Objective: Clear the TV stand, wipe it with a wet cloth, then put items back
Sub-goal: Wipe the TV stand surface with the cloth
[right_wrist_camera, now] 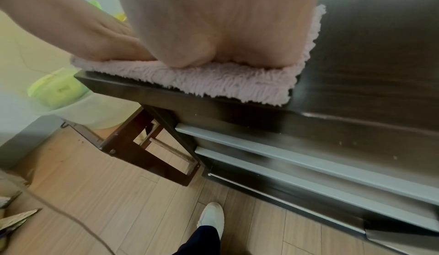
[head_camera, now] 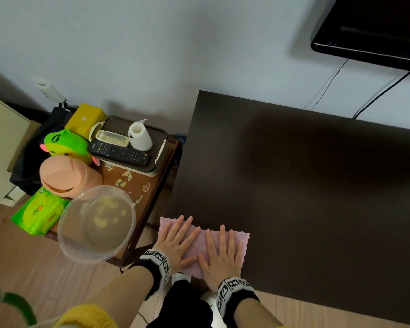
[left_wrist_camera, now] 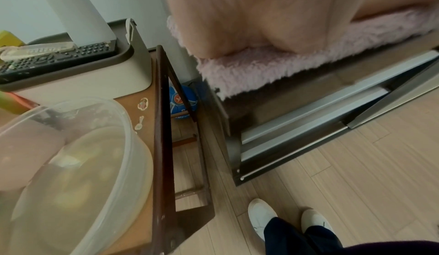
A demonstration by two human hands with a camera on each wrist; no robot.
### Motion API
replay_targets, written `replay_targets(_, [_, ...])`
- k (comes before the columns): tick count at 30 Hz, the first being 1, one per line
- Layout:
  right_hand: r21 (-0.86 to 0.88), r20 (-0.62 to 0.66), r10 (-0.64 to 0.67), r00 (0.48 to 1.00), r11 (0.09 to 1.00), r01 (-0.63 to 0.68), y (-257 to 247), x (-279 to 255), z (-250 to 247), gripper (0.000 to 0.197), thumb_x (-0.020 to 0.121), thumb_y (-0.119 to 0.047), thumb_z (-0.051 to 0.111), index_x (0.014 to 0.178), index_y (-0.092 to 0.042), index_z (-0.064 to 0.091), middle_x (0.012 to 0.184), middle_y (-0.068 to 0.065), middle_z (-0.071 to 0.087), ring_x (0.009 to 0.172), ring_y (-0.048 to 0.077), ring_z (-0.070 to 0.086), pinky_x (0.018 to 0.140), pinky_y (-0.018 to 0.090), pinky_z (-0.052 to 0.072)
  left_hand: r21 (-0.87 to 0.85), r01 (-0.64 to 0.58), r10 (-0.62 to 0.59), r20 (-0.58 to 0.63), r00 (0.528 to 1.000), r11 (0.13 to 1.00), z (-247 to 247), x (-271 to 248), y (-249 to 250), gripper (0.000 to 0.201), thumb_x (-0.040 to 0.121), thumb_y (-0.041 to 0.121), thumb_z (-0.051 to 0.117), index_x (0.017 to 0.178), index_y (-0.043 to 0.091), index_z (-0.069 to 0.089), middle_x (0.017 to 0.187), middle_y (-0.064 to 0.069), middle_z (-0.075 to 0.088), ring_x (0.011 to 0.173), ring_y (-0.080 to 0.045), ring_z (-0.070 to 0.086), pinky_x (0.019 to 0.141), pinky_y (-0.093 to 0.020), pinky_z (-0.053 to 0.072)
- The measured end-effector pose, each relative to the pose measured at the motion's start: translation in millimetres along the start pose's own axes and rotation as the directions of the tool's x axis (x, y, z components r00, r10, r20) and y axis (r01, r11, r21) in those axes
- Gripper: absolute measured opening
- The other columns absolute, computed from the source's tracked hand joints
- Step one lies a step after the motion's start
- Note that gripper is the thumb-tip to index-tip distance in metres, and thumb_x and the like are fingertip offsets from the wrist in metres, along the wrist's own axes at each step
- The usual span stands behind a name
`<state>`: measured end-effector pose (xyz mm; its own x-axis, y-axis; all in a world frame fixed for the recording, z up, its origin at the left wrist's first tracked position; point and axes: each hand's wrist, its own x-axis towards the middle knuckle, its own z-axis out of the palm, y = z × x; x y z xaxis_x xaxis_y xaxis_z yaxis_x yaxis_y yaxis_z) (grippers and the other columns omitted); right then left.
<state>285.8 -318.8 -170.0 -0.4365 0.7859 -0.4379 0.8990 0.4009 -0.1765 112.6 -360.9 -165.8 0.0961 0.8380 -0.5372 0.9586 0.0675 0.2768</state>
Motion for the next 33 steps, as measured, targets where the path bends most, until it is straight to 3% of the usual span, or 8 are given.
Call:
replay_targets(5, [-0.018, -0.029, 0.023, 0.999, 1.000, -0.024, 7.1, 36.3, -10.7, 0.067, 0.093, -0.059, 0.006, 0.143, -0.025, 0.037, 0.150, 0.013, 0.028, 0.146, 0.029, -0.004, 0.113, 0.048, 0.008, 0.054, 0.025, -0.026, 0.006, 1.000, 0.998, -25.3, 32.5, -8.6, 0.070, 0.092, 0.066, 0.012, 0.149, 0.027, 0.022, 0.143, -0.009, 0.046, 0.134, -0.029, 0.031, 0.112, -0.046, 0.002])
replay_targets(11, [0.016, -0.022, -0.012, 1.000, 1.000, 0.013, 15.2, 103.0, -47.2, 0.066, 0.093, -0.060, 0.010, 0.151, -0.029, 0.008, 0.151, 0.010, 0.029, 0.147, 0.028, 0.000, 0.112, 0.048, 0.008, 0.060, 0.007, -0.006, -0.025, 1.000, 0.998, -61.9, 90.3, -25.7, 0.068, 0.092, 0.065, 0.011, 0.144, 0.026, 0.032, 0.146, -0.009, 0.039, 0.133, -0.030, 0.031, 0.113, -0.046, 0.001])
replay_targets(15, [0.000, 0.025, 0.010, 1.000, 1.000, -0.010, 20.1, 161.5, -82.8, 0.068, 0.089, -0.064, 0.014, 0.149, -0.030, 0.017, 0.155, 0.009, 0.021, 0.141, 0.030, 0.018, 0.112, 0.047, -0.002, 0.076, 0.044, -0.040, -0.053, 0.998, 0.996, -94.2, 139.6, -36.5, 0.067, 0.093, 0.064, 0.009, 0.138, 0.025, 0.039, 0.143, -0.012, 0.047, 0.134, -0.031, 0.034, 0.111, -0.046, 0.002])
replay_targets(18, [-0.013, 0.092, -0.007, 0.996, 1.000, 0.008, 29.3, 205.1, -111.2, 0.078, 0.071, -0.073, -0.017, 0.139, -0.037, -0.028, 0.146, 0.000, -0.036, 0.141, 0.024, -0.027, 0.112, 0.049, -0.019, 0.092, 0.090, -0.078, -0.125, 0.989, 0.992, -130.9, 178.8, -41.0, 0.080, 0.085, 0.068, -0.009, 0.149, 0.026, 0.017, 0.157, -0.011, 0.017, 0.144, -0.031, 0.014, 0.112, -0.045, -0.007])
replay_targets(21, [-0.023, 0.113, 0.012, 0.994, 1.000, -0.009, 38.0, 247.8, -138.8, 0.075, 0.064, -0.066, -0.021, 0.132, -0.038, -0.035, 0.141, -0.003, -0.044, 0.140, 0.026, -0.031, 0.114, 0.052, -0.016, 0.084, 0.082, -0.073, -0.110, 0.991, 0.993, -160.0, 218.8, -46.1, 0.095, 0.059, 0.073, -0.026, 0.146, 0.034, -0.017, 0.144, 0.001, -0.036, 0.139, -0.024, -0.029, 0.109, -0.043, -0.022])
replay_targets(26, [-0.072, 0.138, -0.022, 0.990, 0.997, 0.032, 52.3, 319.0, -181.2, 0.068, 0.090, -0.067, 0.006, 0.144, -0.039, -0.022, 0.153, 0.002, -0.032, 0.141, 0.028, -0.028, 0.113, 0.052, -0.016, 0.049, 0.132, -0.123, -0.151, 0.981, 0.990, -198.8, 279.6, -52.6, 0.090, 0.066, 0.077, -0.022, 0.146, 0.037, -0.018, 0.151, 0.002, -0.034, 0.143, -0.026, -0.025, 0.113, -0.047, -0.015])
replay_targets(30, [-0.059, 0.123, -0.046, 0.991, 0.997, 0.053, 63.3, 361.4, -202.0, 0.066, 0.092, -0.065, 0.012, 0.145, -0.040, -0.019, 0.154, 0.001, -0.031, 0.141, 0.028, -0.028, 0.112, 0.052, -0.018, 0.056, 0.162, -0.149, -0.186, 0.971, 0.985, -223.2, 317.2, -57.7, 0.093, 0.061, 0.073, -0.029, 0.146, 0.039, -0.017, 0.157, 0.000, -0.023, 0.145, -0.027, -0.020, 0.115, -0.047, -0.012])
replay_targets(33, [-0.048, 0.119, -0.041, 0.992, 0.998, 0.047, 72.8, 386.4, -214.4, 0.065, 0.092, -0.065, 0.012, 0.144, -0.042, -0.020, 0.153, -0.001, -0.032, 0.141, 0.027, -0.029, 0.112, 0.053, -0.018, 0.064, 0.178, -0.160, -0.219, 0.963, 0.982, -240.6, 342.0, -57.8, 0.077, 0.077, 0.073, -0.014, 0.147, 0.040, -0.015, 0.158, 0.001, -0.021, 0.145, -0.027, -0.018, 0.115, -0.046, -0.011])
